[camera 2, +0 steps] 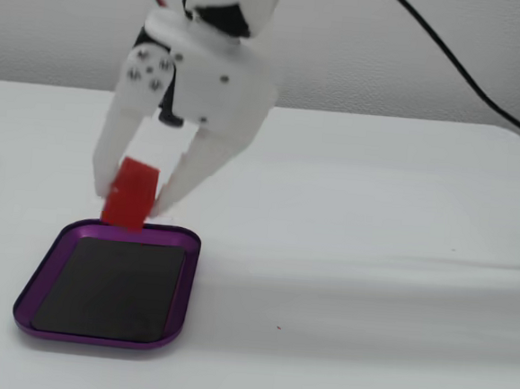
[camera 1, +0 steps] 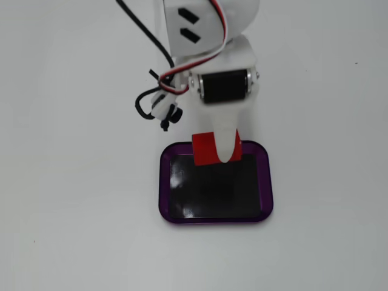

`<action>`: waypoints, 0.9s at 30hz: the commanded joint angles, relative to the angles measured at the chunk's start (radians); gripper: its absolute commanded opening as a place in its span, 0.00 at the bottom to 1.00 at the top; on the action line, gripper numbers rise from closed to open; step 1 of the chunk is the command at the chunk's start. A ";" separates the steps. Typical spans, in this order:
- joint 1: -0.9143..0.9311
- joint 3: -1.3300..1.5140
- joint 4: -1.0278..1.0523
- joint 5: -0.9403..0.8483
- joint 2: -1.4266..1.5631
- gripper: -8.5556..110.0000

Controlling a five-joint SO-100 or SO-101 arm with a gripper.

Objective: Remove the cube from the box.

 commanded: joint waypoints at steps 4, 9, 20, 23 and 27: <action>-0.003 0.044 -0.005 0.000 0.313 0.07; -0.012 0.305 -0.097 -0.005 0.483 0.07; -0.084 1.020 -0.374 -0.008 0.808 0.07; -0.106 1.138 -0.426 -0.008 0.842 0.07; -0.127 1.256 -0.495 -0.008 0.850 0.07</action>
